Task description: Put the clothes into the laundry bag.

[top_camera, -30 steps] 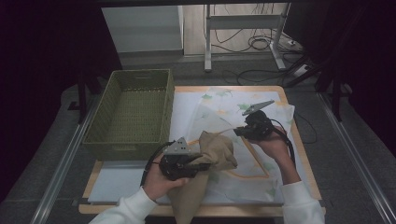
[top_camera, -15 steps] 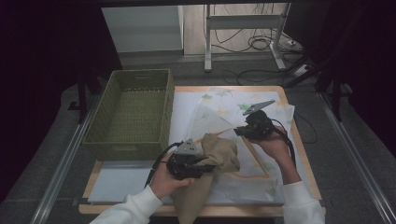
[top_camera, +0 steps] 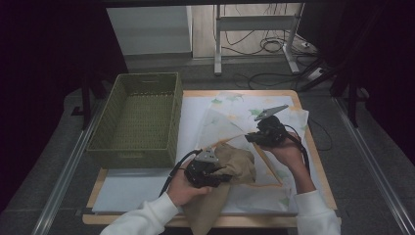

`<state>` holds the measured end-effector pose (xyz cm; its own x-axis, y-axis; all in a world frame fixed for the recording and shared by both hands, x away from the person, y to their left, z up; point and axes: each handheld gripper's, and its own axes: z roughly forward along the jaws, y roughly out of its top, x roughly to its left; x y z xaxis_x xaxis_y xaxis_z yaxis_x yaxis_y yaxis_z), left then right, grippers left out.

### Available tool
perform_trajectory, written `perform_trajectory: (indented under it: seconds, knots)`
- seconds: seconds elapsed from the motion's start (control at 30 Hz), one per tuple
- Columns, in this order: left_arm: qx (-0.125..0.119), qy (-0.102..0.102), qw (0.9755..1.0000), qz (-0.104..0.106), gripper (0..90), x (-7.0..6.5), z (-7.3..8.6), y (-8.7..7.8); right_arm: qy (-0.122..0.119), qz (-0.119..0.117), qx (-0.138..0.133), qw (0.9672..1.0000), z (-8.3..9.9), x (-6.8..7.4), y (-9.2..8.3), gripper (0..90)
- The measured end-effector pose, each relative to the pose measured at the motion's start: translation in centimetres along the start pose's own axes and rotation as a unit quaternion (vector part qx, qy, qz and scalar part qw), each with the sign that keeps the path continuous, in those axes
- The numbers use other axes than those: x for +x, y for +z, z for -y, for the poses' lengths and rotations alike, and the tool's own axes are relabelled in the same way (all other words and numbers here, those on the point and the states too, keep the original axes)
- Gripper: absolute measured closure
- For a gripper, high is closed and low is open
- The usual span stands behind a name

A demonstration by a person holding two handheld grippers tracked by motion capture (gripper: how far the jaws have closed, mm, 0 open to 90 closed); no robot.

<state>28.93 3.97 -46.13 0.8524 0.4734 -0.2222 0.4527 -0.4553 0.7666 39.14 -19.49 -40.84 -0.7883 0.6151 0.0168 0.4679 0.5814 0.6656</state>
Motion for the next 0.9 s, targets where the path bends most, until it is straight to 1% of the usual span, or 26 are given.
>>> perform_trajectory:
  seconds: [0.07, 0.13, 0.17, 0.2, 0.23, 0.37, 0.4, 0.5, 0.9]
  knots:
    - [0.000, -0.004, 1.0000, 0.001, 70.8, 0.2, -0.1, 0.3, -0.001, 0.000, 0.000, 1.0000, 0.0, 0.0, 0.0, 86.6]
    - [0.006, -0.003, 1.0000, 0.001, 70.8, 0.3, -0.2, 0.7, -0.001, -0.001, 0.000, 1.0000, 0.0, 0.0, 0.0, 86.6]
    - [0.004, -0.005, 1.0000, 0.000, 70.7, 0.4, -0.2, 0.9, -0.001, -0.001, 0.000, 1.0000, 0.0, 0.0, 0.0, 86.6]
    - [0.008, -0.001, 1.0000, 0.000, 70.7, 0.5, -0.3, 1.1, -0.001, -0.001, 0.000, 1.0000, 0.0, 0.0, 0.0, 86.6]
    - [0.008, -0.005, 1.0000, -0.001, 70.7, 0.5, -0.4, 1.4, -0.001, -0.001, 0.000, 1.0000, 0.0, 0.0, 0.0, 86.6]
    - [0.012, -0.008, 0.9999, -0.001, 70.7, 0.7, -0.7, 2.0, -0.001, -0.002, 0.000, 1.0000, 0.0, 0.0, 0.0, 86.6]
    - [0.013, -0.007, 0.9999, 0.000, 70.7, 0.7, -0.8, 2.2, -0.001, -0.002, 0.000, 1.0000, 0.0, 0.0, 0.0, 86.6]
    - [0.014, -0.013, 0.9998, 0.003, 70.7, 0.8, -1.0, 2.5, -0.001, -0.002, -0.001, 1.0000, 0.0, 0.0, 0.0, 86.6]
    - [0.018, -0.016, 0.9997, -0.005, 70.7, 1.6, -2.0, 3.4, 0.000, -0.004, -0.003, 1.0000, 0.0, 0.0, -0.1, 86.6]
